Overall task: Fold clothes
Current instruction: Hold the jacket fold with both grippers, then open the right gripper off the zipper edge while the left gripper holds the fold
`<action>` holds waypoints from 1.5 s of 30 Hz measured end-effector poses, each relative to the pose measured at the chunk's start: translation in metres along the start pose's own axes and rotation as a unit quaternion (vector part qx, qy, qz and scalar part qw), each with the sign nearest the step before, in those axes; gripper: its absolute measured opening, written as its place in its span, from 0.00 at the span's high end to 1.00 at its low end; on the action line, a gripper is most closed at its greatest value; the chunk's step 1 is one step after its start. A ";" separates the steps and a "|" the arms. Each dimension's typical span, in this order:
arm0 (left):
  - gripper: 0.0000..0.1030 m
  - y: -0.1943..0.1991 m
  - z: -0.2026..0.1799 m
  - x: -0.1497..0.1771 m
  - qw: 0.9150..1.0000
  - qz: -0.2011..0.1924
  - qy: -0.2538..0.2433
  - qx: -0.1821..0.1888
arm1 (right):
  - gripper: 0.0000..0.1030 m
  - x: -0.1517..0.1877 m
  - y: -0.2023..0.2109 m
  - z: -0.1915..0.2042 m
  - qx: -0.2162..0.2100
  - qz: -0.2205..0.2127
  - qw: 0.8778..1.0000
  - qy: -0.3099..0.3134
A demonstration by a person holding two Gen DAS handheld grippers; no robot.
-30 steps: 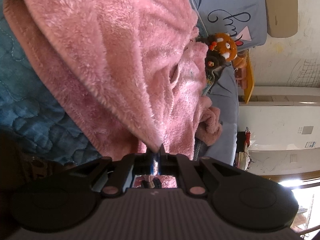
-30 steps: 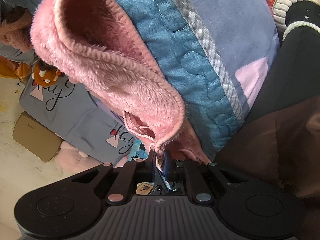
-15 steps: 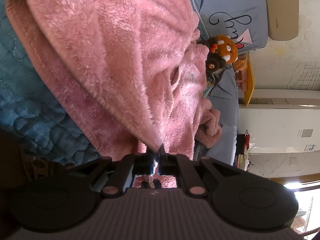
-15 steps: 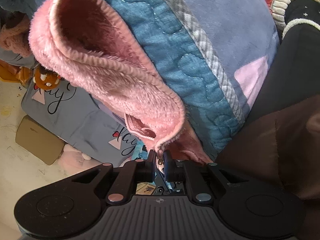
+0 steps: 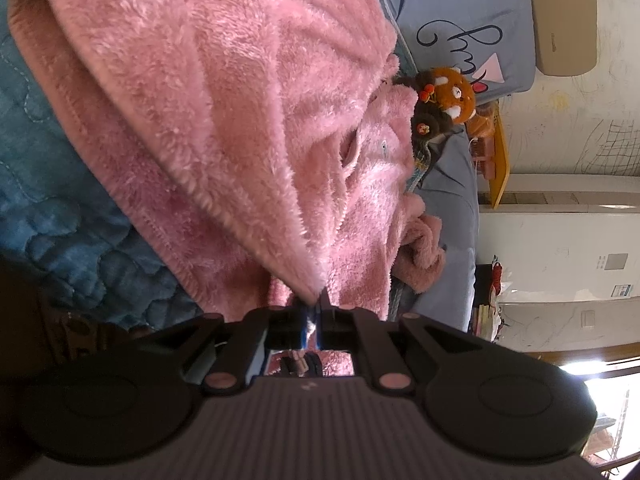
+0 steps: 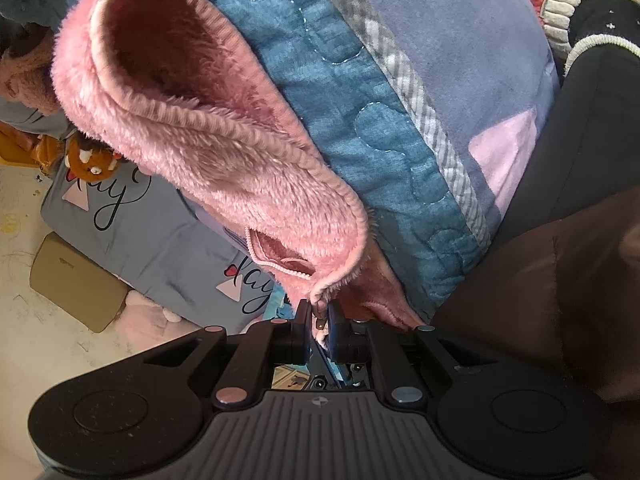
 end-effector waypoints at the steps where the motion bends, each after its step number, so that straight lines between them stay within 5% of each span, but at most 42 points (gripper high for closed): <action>1: 0.97 0.000 0.000 0.000 1.000 0.000 0.001 0.000 | 0.90 0.000 -0.001 0.000 0.001 -0.001 1.000 0.001; 27: 0.97 0.003 0.007 -0.004 0.999 -0.002 0.043 0.031 | 0.88 0.002 -0.023 -0.005 0.005 -0.005 1.000 -0.007; 45: 0.94 -0.003 -0.006 0.004 0.999 0.004 -0.024 -0.042 | 0.89 -0.004 -0.030 0.010 -0.032 -0.024 0.999 0.010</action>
Point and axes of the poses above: each gripper's, at about its wrist camera, not at the fingertips, and y roughly against the way its jaws point, z to its left, x to its underside, the point moved 4 cm from there along -y, roughly the way its jaws point, and after that the axes turned 5 degrees about z, right-handed, at the moved point
